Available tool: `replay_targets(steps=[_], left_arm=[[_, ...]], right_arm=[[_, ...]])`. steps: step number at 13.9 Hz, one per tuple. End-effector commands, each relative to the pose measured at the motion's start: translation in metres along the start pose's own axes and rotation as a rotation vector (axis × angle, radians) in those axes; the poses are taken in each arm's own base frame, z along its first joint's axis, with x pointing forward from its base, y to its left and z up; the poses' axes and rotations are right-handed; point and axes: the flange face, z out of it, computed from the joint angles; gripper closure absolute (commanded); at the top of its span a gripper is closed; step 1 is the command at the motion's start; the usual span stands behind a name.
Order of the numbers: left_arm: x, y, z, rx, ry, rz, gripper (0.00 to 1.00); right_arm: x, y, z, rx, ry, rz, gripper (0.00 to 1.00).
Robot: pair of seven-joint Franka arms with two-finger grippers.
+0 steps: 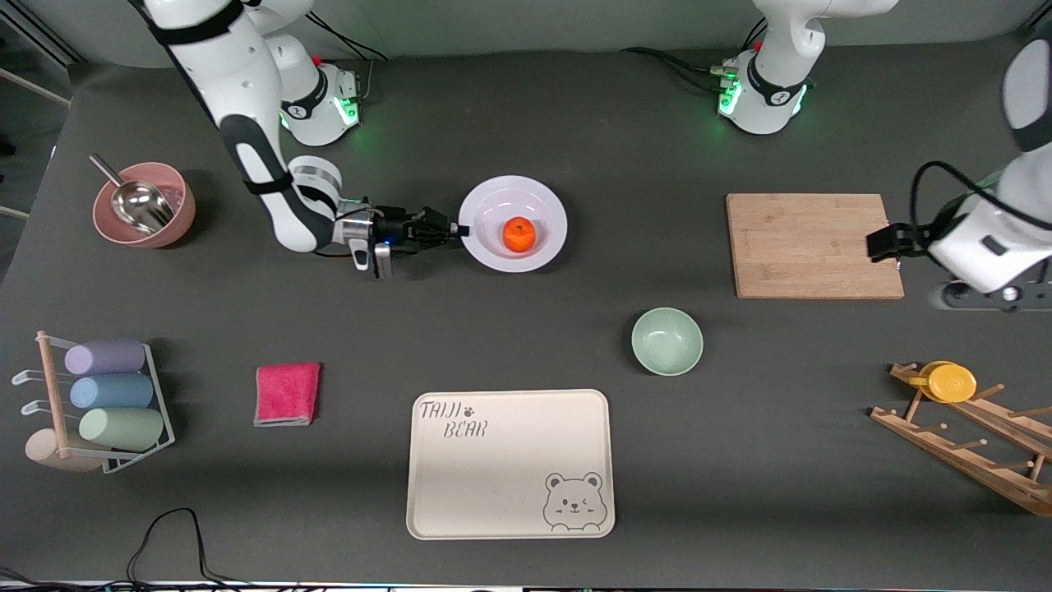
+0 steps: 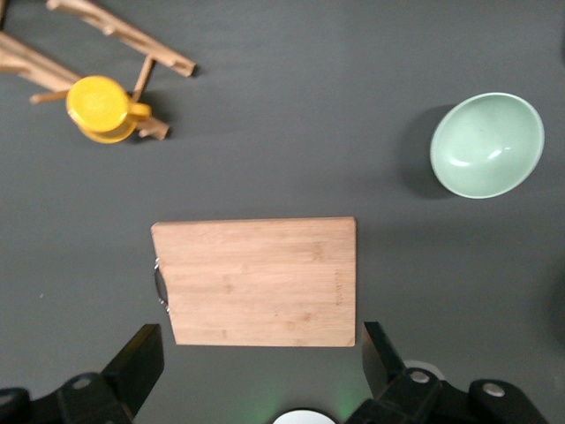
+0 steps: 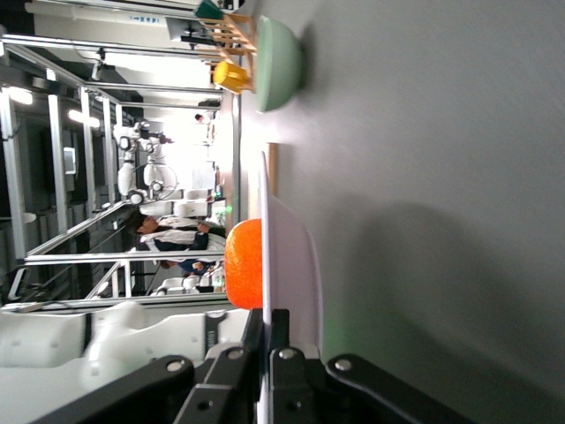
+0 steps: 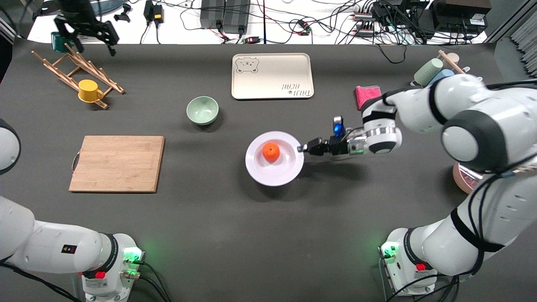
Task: Place orange and plate with both arms
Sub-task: 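Slide the plate with the right gripper onto the bear tray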
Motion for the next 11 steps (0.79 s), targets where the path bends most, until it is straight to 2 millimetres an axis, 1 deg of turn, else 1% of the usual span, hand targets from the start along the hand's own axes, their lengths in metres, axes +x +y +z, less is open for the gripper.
replay_targets(steps=[1, 2, 4, 5, 6, 7, 8, 9, 11], left_arm=[[0.008, 0.02, -0.006, 0.011, 0.037, 0.015, 0.0], [0.008, 0.018, -0.006, 0.009, 0.037, 0.012, 0.0], [0.006, 0.016, -0.007, 0.009, 0.03, 0.011, 0.0], [0.004, 0.016, -0.009, 0.007, 0.027, 0.01, 0.0], [0.003, 0.015, -0.01, 0.003, 0.025, 0.009, 0.0], [0.001, 0.017, -0.012, 0.003, 0.027, 0.01, 0.0], [0.0, 0.016, -0.014, 0.002, 0.032, 0.013, 0.0], [-0.001, 0.017, -0.015, -0.002, 0.033, 0.012, 0.0], [-0.002, 0.018, -0.013, -0.027, 0.016, 0.01, 0.0]], right_arm=[[0.027, -0.063, -0.034, 0.021, 0.003, -0.017, 1.0], [0.036, -0.075, -0.037, 0.029, 0.013, -0.018, 1.0], [0.056, -0.09, -0.035, 0.041, 0.023, -0.026, 1.0], [0.069, -0.094, -0.033, 0.044, 0.027, -0.025, 1.0], [0.086, -0.095, -0.029, 0.047, 0.03, -0.029, 1.0], [0.102, -0.088, -0.025, 0.044, 0.033, -0.028, 1.0], [0.122, -0.082, -0.021, 0.043, 0.04, -0.028, 1.0], [0.145, -0.072, -0.021, 0.042, 0.052, -0.017, 1.0], [0.195, -0.056, -0.013, 0.045, 0.073, -0.014, 1.0]])
